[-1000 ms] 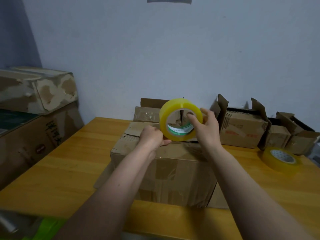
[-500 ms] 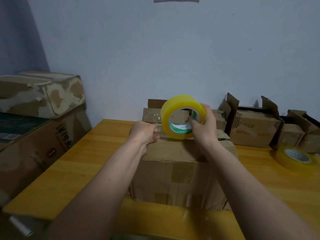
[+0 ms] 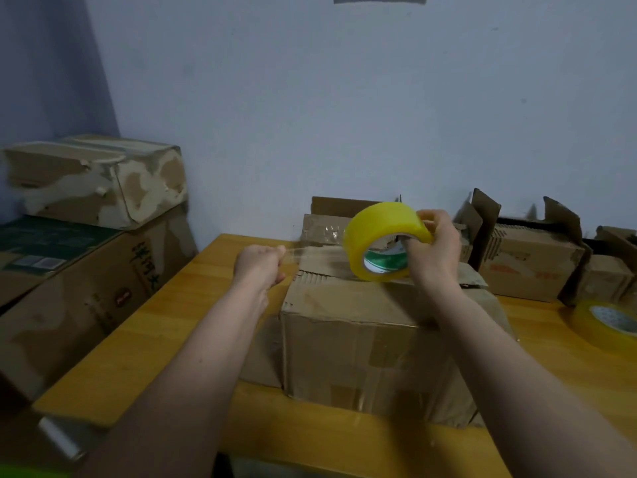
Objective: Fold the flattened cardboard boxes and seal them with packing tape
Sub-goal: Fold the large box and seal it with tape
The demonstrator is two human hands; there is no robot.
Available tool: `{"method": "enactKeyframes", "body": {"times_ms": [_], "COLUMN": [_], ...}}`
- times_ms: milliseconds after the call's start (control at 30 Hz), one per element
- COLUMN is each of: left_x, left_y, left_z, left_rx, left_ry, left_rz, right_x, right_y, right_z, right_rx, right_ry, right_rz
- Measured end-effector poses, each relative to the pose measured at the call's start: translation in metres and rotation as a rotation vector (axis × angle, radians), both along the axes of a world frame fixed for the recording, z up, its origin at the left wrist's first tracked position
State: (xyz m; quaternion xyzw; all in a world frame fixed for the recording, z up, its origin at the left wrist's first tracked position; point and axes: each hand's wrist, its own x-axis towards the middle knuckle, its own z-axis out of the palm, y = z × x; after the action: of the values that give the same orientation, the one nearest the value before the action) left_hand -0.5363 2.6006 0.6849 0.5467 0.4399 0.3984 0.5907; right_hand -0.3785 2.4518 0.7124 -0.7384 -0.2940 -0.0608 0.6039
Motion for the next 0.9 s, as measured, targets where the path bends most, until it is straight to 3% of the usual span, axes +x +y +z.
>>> {"method": "enactKeyframes", "body": {"times_ms": [133, 400, 600, 733, 767, 833, 900], "left_x": [0.003, 0.004, 0.009, 0.007, 0.001, -0.007, -0.01], "left_y": [0.004, 0.023, 0.018, 0.014, 0.012, 0.002, -0.018], "left_z": [-0.011, -0.031, -0.063, -0.051, -0.047, -0.036, -0.027], "left_rx": [-0.024, -0.067, -0.146, 0.06, 0.105, 0.275, 0.467], "left_ry": [0.039, 0.111, 0.196, 0.58, 0.574, 0.373, 0.248], "left_rz": [0.016, -0.007, -0.198, -0.123, -0.093, -0.162, -0.438], "right_x": [-0.003, -0.017, -0.017, -0.015, -0.015, -0.014, -0.013], "right_y": [0.005, 0.024, 0.027, 0.027, 0.028, 0.029, 0.029], "right_z": [-0.005, 0.009, 0.006, 0.008, 0.009, 0.011, 0.011], "right_rx": [-0.011, -0.26, -0.349, -0.365, -0.372, -0.382, -0.381], "right_ry": [0.009, -0.347, -0.417, -0.445, -0.456, -0.462, -0.452], "right_rz": [0.051, 0.049, 0.021, -0.002, -0.007, -0.014, -0.014]}}
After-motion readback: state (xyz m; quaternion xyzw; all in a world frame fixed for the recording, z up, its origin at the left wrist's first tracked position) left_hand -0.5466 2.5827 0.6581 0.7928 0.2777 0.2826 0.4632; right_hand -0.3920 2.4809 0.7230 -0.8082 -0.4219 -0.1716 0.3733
